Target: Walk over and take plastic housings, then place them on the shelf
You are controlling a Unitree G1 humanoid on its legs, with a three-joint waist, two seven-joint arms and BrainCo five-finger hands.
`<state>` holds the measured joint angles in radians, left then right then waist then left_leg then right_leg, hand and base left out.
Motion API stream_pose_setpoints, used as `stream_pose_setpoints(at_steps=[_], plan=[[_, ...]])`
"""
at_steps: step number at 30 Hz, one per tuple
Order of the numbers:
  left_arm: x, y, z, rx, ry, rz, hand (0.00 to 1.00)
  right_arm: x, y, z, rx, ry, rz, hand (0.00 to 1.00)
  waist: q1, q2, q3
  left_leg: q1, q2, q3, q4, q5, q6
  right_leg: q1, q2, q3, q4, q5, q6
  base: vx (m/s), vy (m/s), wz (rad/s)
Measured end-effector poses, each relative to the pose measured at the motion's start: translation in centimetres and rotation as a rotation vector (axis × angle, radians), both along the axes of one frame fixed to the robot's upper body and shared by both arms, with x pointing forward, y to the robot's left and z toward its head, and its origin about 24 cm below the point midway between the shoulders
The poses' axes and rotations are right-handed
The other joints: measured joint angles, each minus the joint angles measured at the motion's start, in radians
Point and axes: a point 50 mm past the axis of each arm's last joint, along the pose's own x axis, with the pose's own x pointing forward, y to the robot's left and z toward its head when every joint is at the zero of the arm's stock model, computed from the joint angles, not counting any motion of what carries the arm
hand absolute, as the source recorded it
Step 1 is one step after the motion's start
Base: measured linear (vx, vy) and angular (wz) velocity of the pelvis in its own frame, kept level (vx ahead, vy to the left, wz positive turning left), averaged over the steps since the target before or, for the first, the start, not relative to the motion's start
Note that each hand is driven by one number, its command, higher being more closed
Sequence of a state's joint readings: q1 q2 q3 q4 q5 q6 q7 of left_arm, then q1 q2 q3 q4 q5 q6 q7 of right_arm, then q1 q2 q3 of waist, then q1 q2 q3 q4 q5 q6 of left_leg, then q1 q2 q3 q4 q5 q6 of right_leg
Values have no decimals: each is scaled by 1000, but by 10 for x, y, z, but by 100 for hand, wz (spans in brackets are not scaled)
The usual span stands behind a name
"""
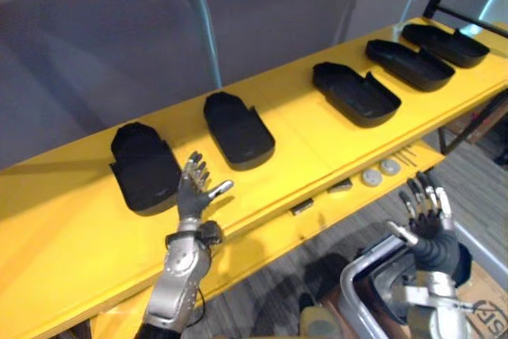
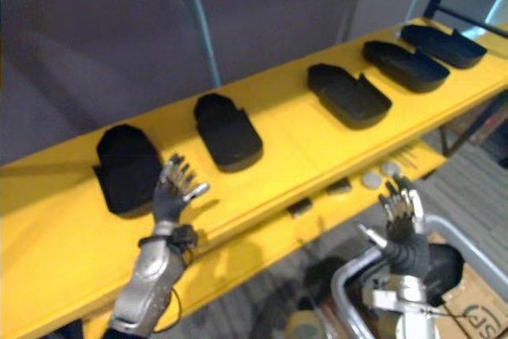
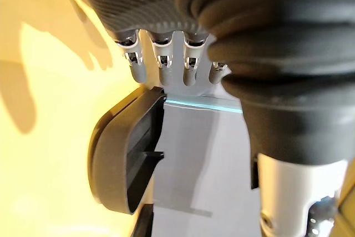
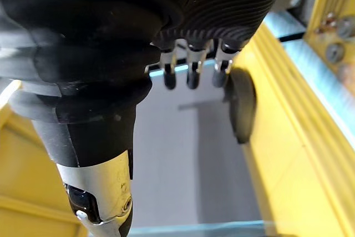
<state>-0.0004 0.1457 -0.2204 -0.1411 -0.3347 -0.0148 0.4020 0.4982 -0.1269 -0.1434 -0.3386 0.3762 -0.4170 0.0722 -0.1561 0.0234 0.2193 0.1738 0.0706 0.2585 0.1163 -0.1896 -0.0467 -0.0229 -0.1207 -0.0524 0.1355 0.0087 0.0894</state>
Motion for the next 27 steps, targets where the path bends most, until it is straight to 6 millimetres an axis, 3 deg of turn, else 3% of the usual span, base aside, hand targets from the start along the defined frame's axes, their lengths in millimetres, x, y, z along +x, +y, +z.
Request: stream_pose_setpoints(at_steps=[12, 19, 27], plan=[[28, 11, -11, 43, 109, 165, 0, 0, -1, 1, -4, -18, -2, 0, -32, -14, 6, 9, -6, 30, 0, 0, 0, -29, 3, 33, 34, 0, 5, -1, 9, -8], [33, 30, -23, 87, 193, 339, 0, 2, -1, -5, -2, 3, 8, 0, -41, -17, 8, 18, -11, 50, 1, -2, 2, -27, 1, 53, 36, -1, 3, -36, 8, -7], [34, 37, -24, 84, 228, 467, 0, 1, -1, -5, -1, 5, 8, 0, -53, -18, 8, 18, -11, 50, 3, -2, 2, -27, 1, 54, 36, 6, 11, 0, 0, 0]])
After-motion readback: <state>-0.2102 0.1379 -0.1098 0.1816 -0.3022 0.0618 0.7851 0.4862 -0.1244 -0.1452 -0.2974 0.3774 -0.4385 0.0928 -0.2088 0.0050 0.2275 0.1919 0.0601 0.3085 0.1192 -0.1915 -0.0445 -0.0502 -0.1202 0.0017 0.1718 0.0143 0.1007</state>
